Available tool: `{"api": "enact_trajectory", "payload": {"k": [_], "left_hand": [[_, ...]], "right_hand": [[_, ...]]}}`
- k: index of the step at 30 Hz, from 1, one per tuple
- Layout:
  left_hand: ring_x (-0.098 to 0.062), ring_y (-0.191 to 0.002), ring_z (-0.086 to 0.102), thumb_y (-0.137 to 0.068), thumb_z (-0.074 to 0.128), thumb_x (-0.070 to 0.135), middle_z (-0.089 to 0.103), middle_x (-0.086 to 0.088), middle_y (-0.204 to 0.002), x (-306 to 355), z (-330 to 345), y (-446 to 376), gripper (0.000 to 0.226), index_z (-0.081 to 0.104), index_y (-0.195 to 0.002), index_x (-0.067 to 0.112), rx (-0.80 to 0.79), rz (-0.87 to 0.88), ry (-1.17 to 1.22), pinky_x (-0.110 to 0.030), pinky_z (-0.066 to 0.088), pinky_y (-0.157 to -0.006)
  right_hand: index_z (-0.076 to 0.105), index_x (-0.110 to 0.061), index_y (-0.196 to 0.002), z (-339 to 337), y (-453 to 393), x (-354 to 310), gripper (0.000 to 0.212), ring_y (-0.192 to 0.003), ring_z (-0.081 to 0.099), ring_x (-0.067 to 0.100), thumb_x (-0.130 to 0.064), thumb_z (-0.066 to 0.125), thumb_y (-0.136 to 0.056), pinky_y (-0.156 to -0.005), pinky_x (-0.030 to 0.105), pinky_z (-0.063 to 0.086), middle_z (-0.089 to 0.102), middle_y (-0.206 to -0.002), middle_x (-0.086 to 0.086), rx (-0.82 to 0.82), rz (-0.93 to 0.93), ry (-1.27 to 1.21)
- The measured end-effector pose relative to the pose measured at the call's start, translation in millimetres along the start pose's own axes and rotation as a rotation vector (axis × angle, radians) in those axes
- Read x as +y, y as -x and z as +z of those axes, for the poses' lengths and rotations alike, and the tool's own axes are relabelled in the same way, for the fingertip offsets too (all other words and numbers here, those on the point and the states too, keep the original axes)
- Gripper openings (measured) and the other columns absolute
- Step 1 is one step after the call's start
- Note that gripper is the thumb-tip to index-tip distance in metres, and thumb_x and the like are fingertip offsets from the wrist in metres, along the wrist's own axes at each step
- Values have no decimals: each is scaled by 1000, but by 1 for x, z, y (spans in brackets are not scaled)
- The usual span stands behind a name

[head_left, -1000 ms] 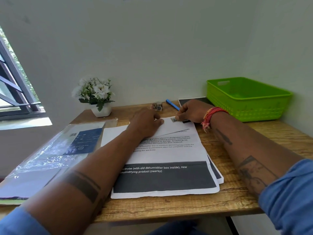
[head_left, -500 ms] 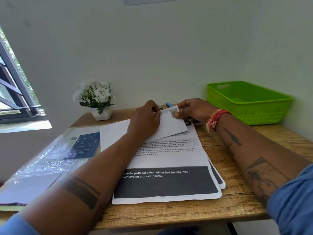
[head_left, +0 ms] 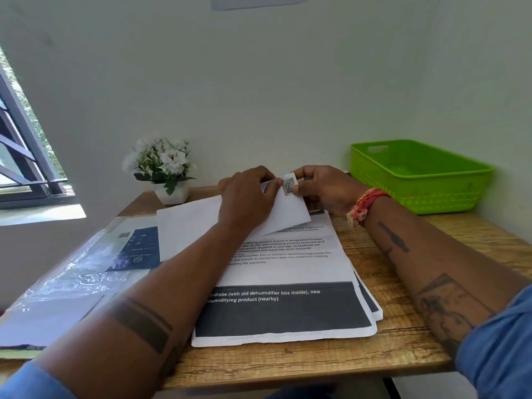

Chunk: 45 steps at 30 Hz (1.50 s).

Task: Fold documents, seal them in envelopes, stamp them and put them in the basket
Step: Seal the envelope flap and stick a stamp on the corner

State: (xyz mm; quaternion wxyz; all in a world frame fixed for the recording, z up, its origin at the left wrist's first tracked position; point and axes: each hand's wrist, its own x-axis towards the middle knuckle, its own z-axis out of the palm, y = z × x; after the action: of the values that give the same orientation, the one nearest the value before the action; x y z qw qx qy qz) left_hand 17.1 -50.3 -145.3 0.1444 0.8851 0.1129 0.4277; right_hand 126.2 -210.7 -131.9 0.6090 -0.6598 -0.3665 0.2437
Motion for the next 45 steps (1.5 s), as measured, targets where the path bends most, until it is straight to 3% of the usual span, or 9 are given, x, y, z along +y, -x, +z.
{"api": "enact_trajectory", "payload": {"k": [3, 10, 17, 20, 24, 34, 38, 41, 45], "left_hand": [[-18, -95, 64, -95, 56, 42, 75, 9, -95, -1, 0, 0, 21, 72, -97, 29, 4, 26, -5, -36, 30, -90], [-22, -119, 53, -92, 56, 29, 64, 7, -122, -9, -11, 9, 28, 69, -117, 33, 151, -7, -74, -41, 33, -103], [-30, -141, 36, -97, 56, 34, 41, -8, -150, -31, -36, 7, 54, 38, -146, 21, 212, -570, 175, -50, 28, -118], [-28, -119, 56, -95, 57, 41, 56, -7, -135, -42, -34, 4, 56, 41, -142, 16, 222, -770, 395, -46, 47, -102], [-21, -81, 71, -96, 60, 36, 75, -2, -94, -48, -35, 4, 22, 71, -96, 16, 171, -777, 518, -44, 61, -78], [-17, -57, 65, -94, 65, 45, 70, -3, -74, -33, -43, 12, 35, 64, -77, 15, 184, -842, 694, -26, 50, -50], [-19, -68, 72, -97, 64, 39, 74, -4, -85, -35, -39, 9, 24, 69, -98, 16, 116, -872, 883, -37, 63, -70], [-14, -71, 74, -100, 62, 23, 75, -8, -96, -35, -35, 6, 29, 62, -125, 10, 54, -880, 1013, -28, 61, -66], [-17, -74, 76, -98, 64, 17, 76, -12, -96, -40, -35, 3, 33, 60, -129, 5, 66, -914, 1103, -29, 61, -70]], "right_hand": [[67, -3, -117, 3, 1, 3, 28, -90, 73, 28, -9, 70, -90, -74, 36, 59, 74, -104, 16, -13, 35, -14], [70, -1, -111, -8, 2, 6, 21, -80, 72, 26, -6, 69, -90, -62, 33, 59, 74, -101, 17, 222, 24, -83], [72, -10, -99, -13, -2, 15, 10, -84, 69, 28, -6, 65, -92, -79, 40, 59, 73, -105, 17, 498, -44, -121], [73, -12, -91, -16, -4, 16, 11, -88, 70, 30, -4, 65, -92, -85, 48, 58, 73, -103, 16, 528, -56, -136], [72, -18, -81, -22, -7, 20, 15, -92, 71, 32, -7, 68, -90, -88, 50, 58, 74, -98, 12, 583, -61, -73], [74, -19, -78, -25, 2, 18, 8, -92, 72, 35, -17, 76, -86, -84, 53, 59, 76, -91, 10, 666, -93, -153], [76, -16, -76, -29, 1, 21, 8, -92, 72, 41, -18, 79, -83, -79, 63, 57, 76, -93, 15, 670, -86, -217], [74, -17, -77, -33, 1, 22, 8, -95, 72, 39, -17, 78, -83, -83, 60, 57, 76, -94, 15, 709, -98, -229], [73, -11, -86, -31, 6, 17, 4, -94, 71, 40, -13, 76, -86, -80, 64, 56, 74, -99, 18, 656, -94, -328]]}}
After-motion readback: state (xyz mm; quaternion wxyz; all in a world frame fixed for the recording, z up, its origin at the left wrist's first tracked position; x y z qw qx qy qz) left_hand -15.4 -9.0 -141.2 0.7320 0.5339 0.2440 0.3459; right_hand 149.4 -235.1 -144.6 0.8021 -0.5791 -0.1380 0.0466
